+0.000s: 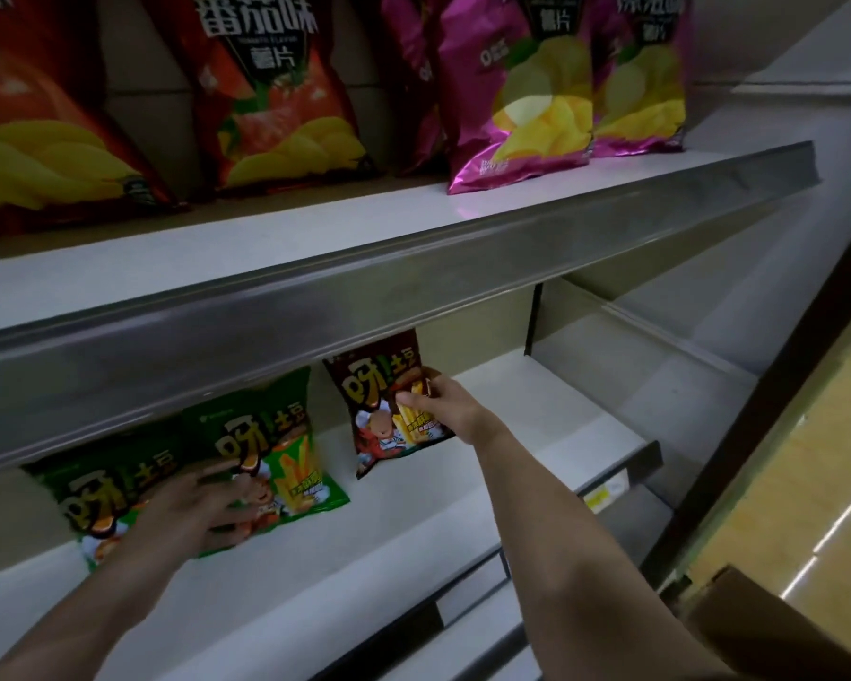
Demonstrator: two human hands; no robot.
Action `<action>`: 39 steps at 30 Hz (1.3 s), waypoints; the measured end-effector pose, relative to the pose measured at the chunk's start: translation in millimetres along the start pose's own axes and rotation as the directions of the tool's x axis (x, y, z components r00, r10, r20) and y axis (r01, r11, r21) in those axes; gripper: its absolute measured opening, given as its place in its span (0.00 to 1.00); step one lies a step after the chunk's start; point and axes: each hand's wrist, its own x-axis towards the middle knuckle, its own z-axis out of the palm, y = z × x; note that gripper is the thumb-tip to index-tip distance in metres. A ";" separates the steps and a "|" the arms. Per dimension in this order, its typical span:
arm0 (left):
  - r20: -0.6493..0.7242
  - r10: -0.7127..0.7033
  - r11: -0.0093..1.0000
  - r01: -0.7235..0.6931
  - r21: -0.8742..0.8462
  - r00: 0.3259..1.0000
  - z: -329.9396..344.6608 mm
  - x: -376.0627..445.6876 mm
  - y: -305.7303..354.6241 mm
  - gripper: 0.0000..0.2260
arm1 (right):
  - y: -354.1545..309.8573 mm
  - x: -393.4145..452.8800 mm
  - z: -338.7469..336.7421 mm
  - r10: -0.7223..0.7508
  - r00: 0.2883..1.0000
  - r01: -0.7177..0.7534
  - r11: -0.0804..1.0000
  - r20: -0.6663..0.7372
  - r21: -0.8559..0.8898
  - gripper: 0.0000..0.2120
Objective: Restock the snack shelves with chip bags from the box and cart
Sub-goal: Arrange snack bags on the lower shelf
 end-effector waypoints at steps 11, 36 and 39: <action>-0.069 0.017 1.000 -0.018 -0.019 0.997 -4.9 -9.8 3.6 0.12 | 36.6 29.0 22.9 0.123 0.990 -0.129 0.988 0.068 0.083 0.29; 0.421 0.081 0.996 -0.084 -0.012 0.903 11.6 -30.7 -22.6 0.08 | 8.0 -206.4 114.0 0.157 0.654 -0.004 0.979 -0.740 0.204 0.08; 0.542 0.104 0.993 -0.117 -0.010 0.834 -5.4 -54.8 -33.0 0.09 | -3.3 -267.5 140.9 0.177 0.551 -0.022 0.980 -0.815 0.198 0.10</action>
